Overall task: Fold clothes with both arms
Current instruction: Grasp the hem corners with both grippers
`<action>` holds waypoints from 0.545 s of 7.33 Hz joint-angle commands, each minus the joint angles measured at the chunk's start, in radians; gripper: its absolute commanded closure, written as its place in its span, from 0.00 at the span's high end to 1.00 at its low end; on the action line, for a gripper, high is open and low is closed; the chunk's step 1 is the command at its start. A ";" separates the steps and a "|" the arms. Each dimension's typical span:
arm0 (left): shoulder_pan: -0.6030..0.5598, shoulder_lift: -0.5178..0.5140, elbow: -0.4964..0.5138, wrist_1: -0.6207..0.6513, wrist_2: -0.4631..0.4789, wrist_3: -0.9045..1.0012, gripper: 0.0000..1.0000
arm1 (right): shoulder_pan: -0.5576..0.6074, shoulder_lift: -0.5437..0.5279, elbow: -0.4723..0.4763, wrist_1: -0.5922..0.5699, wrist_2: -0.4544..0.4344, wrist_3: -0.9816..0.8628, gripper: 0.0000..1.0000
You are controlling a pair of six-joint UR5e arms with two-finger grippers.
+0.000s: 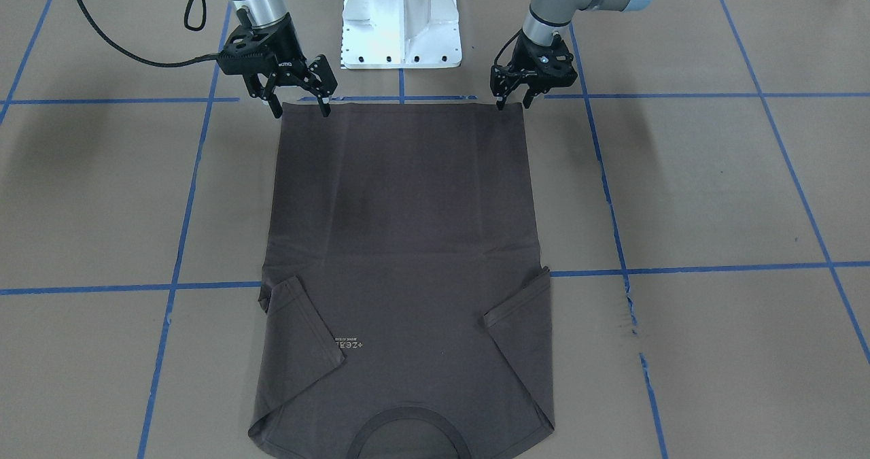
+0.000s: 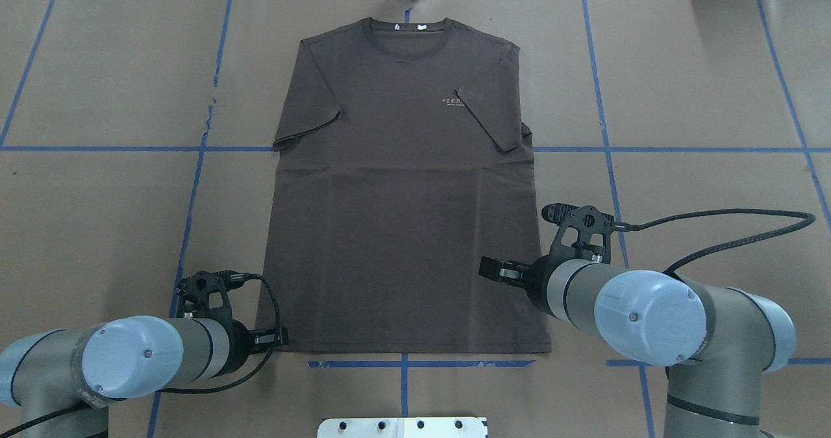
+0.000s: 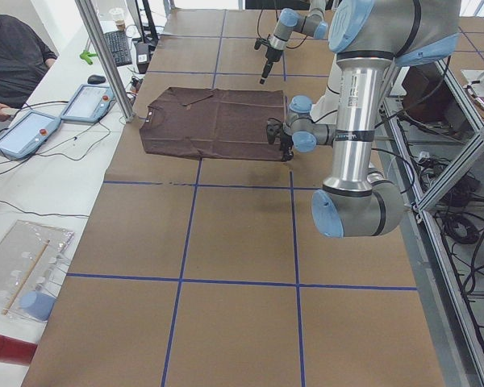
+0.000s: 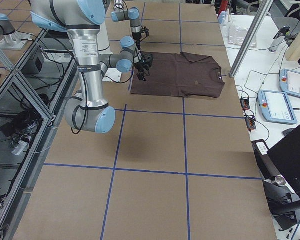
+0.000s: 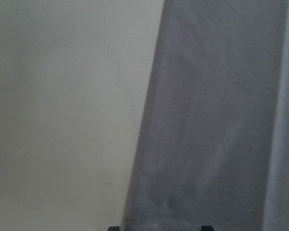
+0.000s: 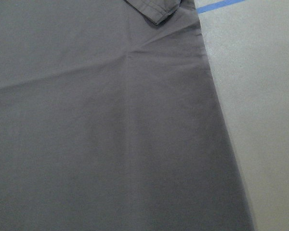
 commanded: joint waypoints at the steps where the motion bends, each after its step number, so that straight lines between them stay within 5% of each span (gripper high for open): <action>1: 0.002 0.000 0.003 0.000 0.000 0.000 0.64 | 0.000 0.001 0.000 0.001 0.000 0.000 1.00; 3: 0.003 0.003 0.006 0.002 -0.002 0.000 0.41 | 0.000 0.003 -0.002 0.001 0.002 -0.002 1.00; 4: 0.003 0.004 0.006 0.002 -0.002 0.000 0.37 | 0.000 0.003 -0.002 0.001 0.000 -0.002 1.00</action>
